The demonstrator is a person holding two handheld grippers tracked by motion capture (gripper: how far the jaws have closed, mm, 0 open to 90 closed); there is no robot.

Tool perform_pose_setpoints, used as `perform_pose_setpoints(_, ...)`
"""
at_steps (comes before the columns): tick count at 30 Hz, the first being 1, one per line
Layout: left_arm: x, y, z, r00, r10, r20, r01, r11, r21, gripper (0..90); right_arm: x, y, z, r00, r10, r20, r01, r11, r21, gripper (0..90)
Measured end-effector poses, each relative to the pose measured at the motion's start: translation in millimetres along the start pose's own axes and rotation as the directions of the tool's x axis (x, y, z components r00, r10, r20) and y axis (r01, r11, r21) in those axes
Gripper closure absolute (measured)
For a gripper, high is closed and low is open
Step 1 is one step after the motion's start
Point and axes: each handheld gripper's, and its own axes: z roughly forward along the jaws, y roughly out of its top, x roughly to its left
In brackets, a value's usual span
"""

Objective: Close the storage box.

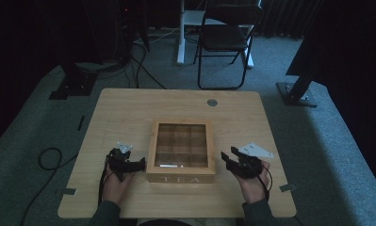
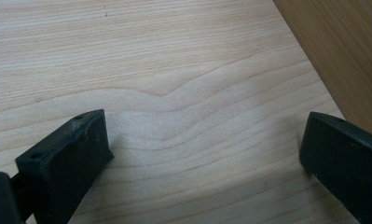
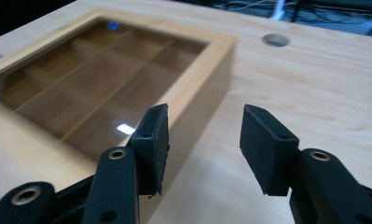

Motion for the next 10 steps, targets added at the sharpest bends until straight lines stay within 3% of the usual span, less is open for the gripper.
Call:
perform_pose_setpoints(5, 0.0, 0.0, 0.0, 1.0, 0.0, 0.0, 0.0, 1.0, 0.0, 1.6, -20.8, 7.4, 39.9, 0.9977, 0.046, 0.05, -0.047, 0.999, 0.016, 51.0)
perform_pose_setpoints(10, 0.1, 0.5, 0.5, 1.0, 0.0, 0.001, 0.0, 1.0, 0.0, 1.6, -26.3, 0.9, 86.4, 0.9945, 0.048, 0.093, -0.054, 0.996, 0.072, 48.8)
